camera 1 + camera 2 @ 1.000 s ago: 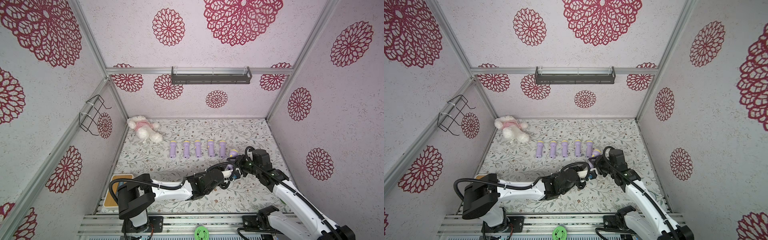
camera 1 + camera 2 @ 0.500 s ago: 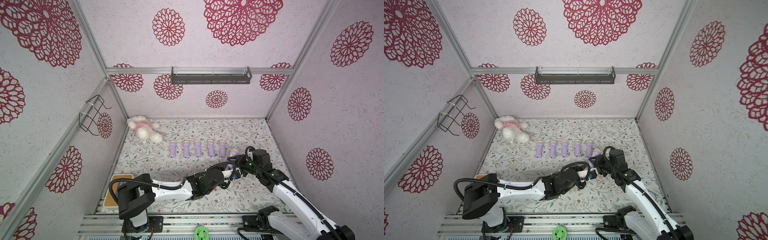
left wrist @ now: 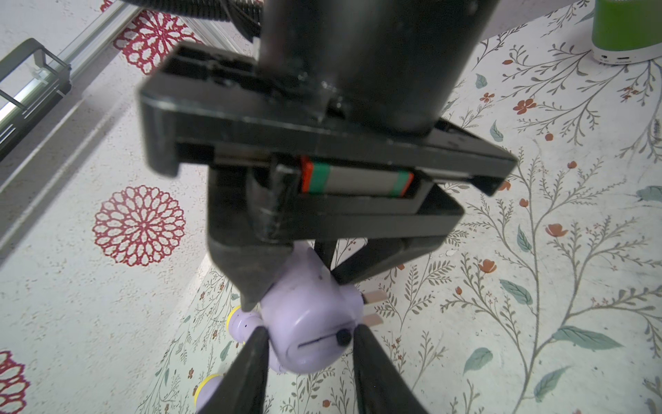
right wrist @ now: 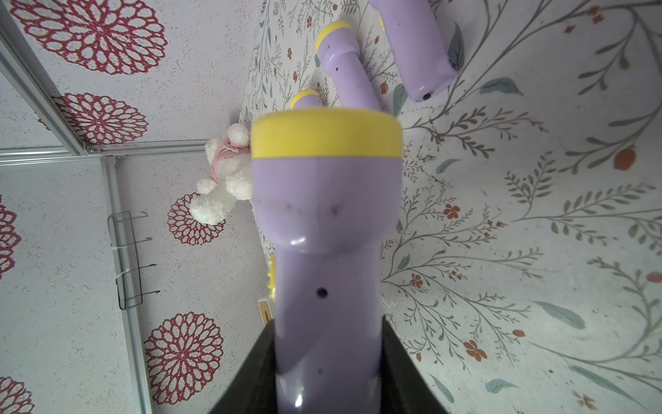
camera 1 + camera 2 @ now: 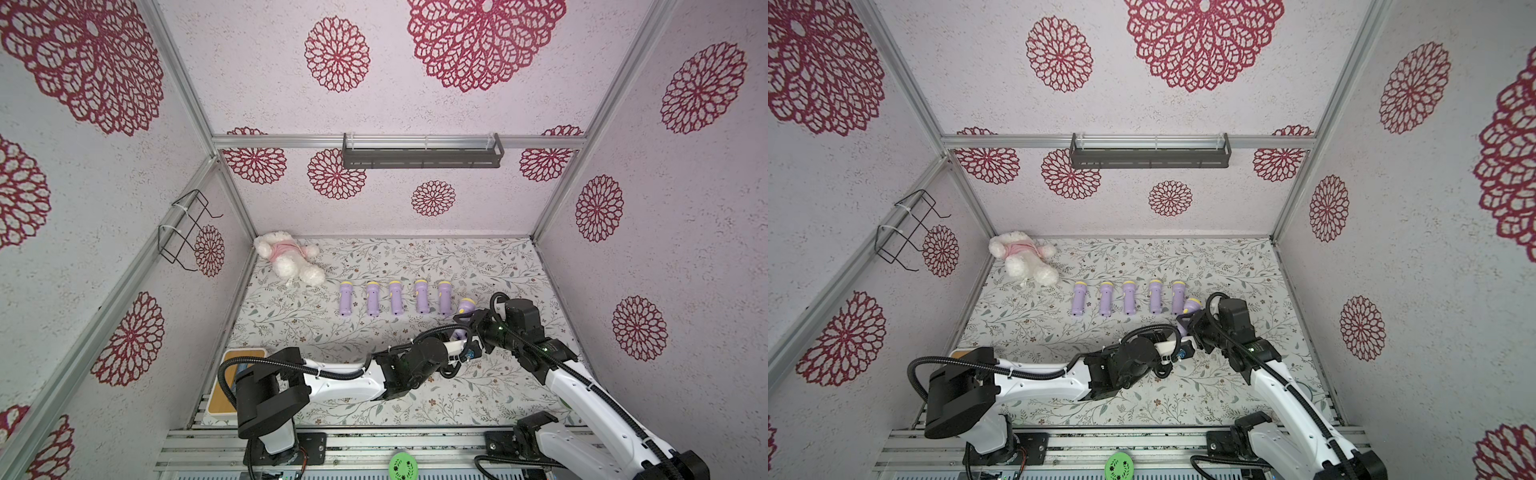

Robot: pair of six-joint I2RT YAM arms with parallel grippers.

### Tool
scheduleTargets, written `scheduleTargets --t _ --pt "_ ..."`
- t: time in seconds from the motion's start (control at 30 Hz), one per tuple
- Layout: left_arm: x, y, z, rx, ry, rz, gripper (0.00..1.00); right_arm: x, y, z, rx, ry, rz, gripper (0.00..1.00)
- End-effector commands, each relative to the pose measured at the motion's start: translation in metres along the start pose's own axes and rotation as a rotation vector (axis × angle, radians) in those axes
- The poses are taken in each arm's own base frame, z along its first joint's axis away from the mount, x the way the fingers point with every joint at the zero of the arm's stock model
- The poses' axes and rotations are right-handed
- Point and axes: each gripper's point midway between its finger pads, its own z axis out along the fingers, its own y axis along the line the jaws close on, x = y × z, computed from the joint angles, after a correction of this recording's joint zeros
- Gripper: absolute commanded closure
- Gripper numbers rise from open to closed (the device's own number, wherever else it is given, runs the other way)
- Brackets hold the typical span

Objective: Close the plug at the bottom of the flashlight
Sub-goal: Close the plug of the flashlight.

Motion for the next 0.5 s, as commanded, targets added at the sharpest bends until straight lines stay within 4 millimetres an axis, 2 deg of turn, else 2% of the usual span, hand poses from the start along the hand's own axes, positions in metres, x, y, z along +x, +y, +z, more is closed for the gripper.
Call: scheduleTargets --t 0.0,0.17,0.47 --pt "-0.0017 -0.0046 0.0015 0.011 -0.010 0.051 0.58 0.0032 0.0153 -0.0028 -0.061 0.015 -0.030 1.00" --pt "-0.0057 -0.0039 0.0028 0.011 -0.017 0.054 0.57 0.0032 0.0160 -0.0031 -0.065 0.015 -0.031 1.00" --pt "0.0014 -0.0078 0.0002 0.026 0.008 0.081 0.57 0.0040 0.0151 -0.0029 -0.062 0.019 -0.038 1.00"
